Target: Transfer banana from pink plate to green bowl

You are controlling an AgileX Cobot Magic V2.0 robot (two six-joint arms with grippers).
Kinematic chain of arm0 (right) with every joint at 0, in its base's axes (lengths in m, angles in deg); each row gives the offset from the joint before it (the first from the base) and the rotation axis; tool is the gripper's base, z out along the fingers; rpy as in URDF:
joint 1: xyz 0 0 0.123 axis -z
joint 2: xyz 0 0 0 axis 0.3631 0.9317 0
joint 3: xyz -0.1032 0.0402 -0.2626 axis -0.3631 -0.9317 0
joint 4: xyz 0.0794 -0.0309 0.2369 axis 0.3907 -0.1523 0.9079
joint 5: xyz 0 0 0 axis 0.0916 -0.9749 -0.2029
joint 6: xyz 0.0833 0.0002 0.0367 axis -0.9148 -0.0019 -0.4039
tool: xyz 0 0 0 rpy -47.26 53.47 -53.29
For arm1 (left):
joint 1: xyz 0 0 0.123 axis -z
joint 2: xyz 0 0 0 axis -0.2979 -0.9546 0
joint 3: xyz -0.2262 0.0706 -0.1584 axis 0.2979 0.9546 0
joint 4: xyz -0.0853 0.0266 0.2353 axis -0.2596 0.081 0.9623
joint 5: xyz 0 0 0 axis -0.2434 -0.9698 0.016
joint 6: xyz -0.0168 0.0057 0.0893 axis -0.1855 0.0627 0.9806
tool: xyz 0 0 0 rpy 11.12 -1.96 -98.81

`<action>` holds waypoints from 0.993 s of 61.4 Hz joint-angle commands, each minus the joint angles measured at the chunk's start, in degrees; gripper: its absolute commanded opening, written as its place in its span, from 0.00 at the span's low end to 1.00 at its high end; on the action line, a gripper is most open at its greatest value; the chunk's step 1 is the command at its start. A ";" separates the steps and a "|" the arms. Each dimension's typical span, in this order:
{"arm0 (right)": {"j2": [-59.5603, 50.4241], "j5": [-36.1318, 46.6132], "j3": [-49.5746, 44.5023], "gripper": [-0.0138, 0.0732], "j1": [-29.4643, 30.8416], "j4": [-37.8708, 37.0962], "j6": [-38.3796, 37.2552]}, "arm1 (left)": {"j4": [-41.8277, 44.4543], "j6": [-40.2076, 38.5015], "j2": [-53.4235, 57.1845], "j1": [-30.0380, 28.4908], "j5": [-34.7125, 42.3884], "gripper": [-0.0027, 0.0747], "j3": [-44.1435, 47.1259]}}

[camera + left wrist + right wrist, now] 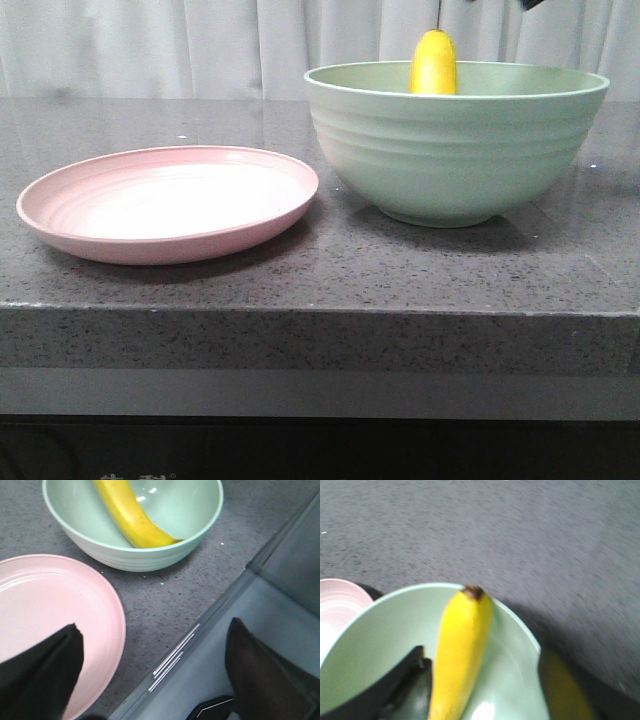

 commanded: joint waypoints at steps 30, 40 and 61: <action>-12.83 -3.61 -0.14 0.08 0.35 -10.26 -8.82 | -0.21 -0.40 2.45 -28.95 5.40 0.01 -1.64; -22.82 4.43 -10.32 0.08 0.29 -10.26 -8.40 | -0.10 -0.40 7.07 -36.10 7.29 0.01 0.57; -49.67 23.60 -41.39 0.08 0.29 -10.26 -8.14 | -0.10 -0.40 25.19 -39.71 14.84 0.01 16.53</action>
